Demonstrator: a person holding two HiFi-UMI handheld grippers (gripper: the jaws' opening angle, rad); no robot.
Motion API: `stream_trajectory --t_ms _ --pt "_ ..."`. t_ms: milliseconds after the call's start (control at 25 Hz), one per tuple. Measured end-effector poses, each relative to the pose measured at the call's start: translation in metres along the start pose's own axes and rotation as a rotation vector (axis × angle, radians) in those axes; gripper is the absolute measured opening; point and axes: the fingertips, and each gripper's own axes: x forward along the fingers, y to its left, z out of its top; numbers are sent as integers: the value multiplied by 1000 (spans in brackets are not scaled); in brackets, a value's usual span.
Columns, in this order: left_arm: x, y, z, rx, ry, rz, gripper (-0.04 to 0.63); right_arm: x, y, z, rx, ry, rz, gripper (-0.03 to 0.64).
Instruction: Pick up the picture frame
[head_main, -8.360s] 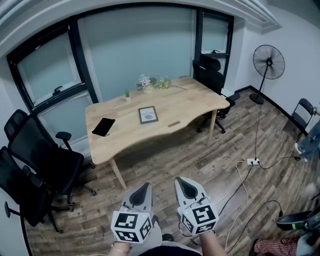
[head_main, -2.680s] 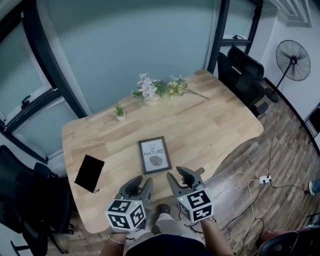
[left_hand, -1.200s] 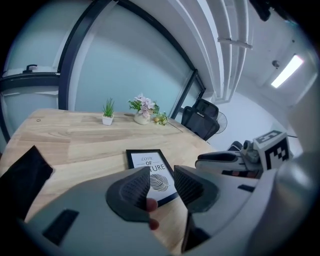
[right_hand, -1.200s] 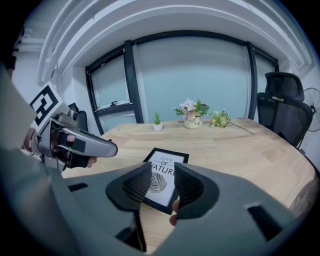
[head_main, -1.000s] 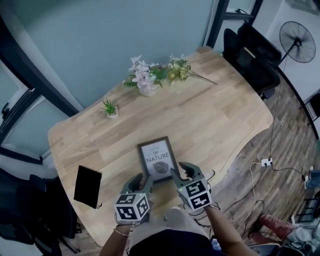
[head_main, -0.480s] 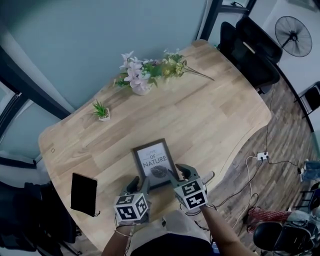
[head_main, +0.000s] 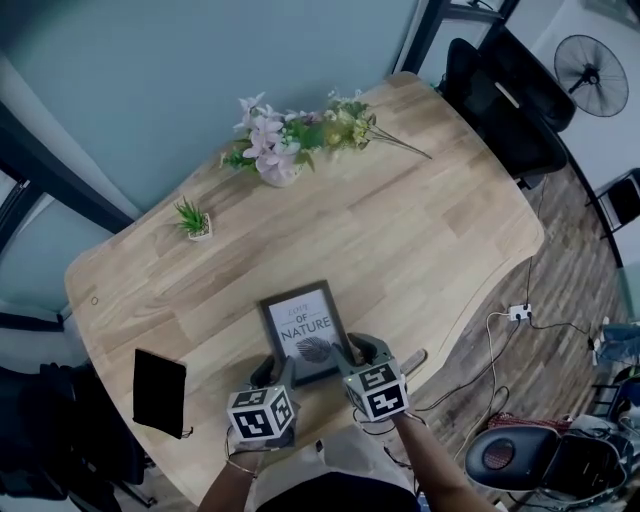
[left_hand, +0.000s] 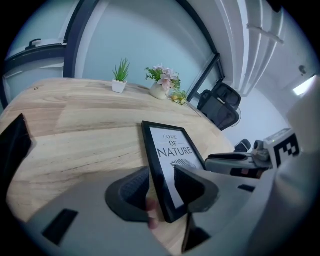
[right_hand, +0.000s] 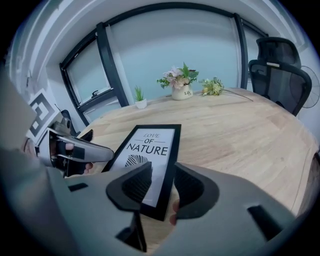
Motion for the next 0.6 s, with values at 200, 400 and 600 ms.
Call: stream_trajectory --t_ms 200,400,600 --pt "9 2 -4 -13 23 9 150 9 -7 -4 36 17 -1 118" --pt "13 6 -2 -28 23 28 153 16 -10 -8 91 30 16 118" --pt "15 4 -4 17 32 57 149 20 -13 -10 146 21 23 118"
